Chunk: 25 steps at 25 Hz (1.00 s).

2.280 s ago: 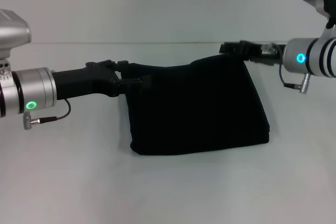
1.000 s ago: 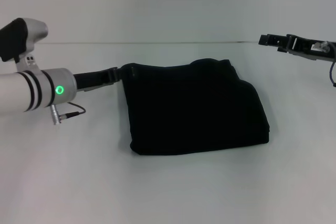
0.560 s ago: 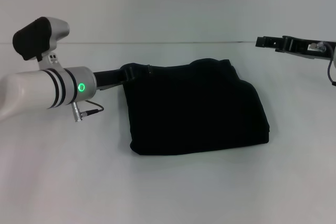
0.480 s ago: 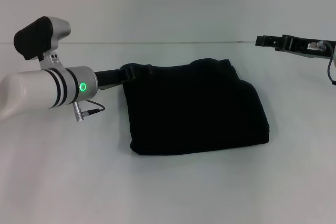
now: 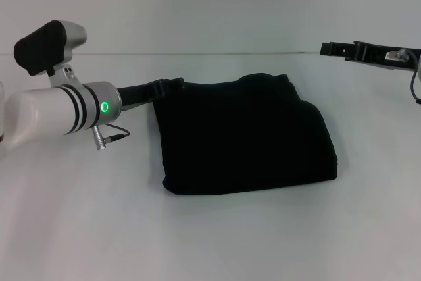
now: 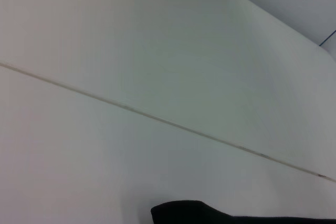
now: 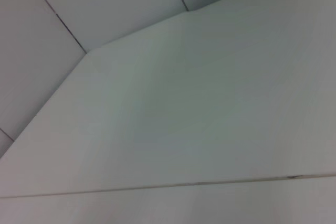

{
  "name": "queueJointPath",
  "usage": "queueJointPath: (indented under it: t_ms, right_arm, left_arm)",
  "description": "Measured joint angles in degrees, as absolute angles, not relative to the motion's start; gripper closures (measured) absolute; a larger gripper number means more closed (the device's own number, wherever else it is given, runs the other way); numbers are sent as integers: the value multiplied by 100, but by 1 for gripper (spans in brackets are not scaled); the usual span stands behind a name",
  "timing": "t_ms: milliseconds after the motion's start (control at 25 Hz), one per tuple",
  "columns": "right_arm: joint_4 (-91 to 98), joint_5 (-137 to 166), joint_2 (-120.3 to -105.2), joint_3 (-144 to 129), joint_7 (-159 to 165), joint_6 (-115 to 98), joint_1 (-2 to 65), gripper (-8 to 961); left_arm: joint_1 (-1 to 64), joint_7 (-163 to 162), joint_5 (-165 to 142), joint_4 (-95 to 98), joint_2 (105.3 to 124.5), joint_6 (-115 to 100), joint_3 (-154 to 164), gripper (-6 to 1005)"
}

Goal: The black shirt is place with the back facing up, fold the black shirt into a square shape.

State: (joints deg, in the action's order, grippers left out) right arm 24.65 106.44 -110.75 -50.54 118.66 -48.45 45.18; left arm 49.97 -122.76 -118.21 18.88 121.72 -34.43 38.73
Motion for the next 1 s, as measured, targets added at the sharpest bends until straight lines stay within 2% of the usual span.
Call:
queueJointPath:
  t_ms: [760, 1000]
  right_arm:
    - [2514, 10713, -11100, -5053, 11801, -4797, 4528, 197]
    - [2514, 10714, -11120, -5053, 11801, -4792, 4499, 196]
  left_arm:
    - [5150, -12256, -11821, 1741, 12263, -3305, 3880, 67]
    - [5114, -12077, -11823, 1786, 12317, -3116, 3886, 233]
